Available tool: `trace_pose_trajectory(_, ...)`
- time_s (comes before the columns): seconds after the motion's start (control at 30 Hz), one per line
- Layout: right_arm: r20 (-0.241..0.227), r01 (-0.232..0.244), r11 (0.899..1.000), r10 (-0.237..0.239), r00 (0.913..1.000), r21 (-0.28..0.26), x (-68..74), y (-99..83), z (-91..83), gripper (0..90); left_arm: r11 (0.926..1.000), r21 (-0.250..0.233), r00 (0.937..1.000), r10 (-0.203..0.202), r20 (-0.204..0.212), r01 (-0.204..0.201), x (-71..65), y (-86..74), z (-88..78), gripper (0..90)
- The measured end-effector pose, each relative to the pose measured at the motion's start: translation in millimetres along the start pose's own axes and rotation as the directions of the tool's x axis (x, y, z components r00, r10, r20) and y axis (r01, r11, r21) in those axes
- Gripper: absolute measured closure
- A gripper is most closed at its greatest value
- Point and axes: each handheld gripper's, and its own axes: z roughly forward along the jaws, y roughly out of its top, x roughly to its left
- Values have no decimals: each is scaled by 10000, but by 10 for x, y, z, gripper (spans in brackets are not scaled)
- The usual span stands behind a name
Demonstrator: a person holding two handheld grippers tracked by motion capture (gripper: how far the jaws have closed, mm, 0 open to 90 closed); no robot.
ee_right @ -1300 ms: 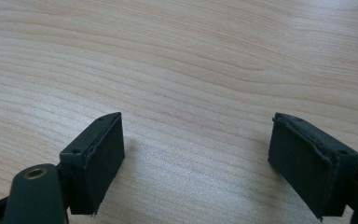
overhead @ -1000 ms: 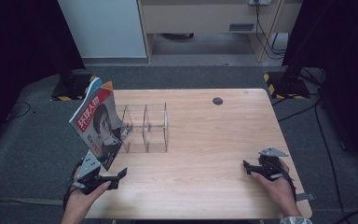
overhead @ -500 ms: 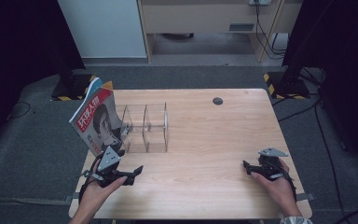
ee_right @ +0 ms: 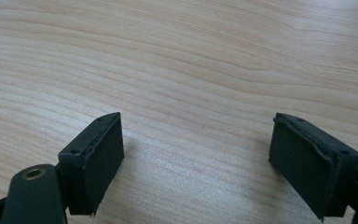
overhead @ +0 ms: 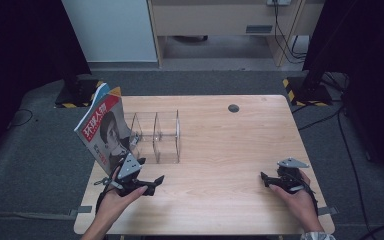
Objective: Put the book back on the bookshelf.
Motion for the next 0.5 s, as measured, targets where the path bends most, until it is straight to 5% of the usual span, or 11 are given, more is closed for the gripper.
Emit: trace_pose_trajectory(0.5,-29,15,10000,-15,10000,10,1,-1,-1,177,9994,-160,9980,307,544,-299,-197,206,294,64)
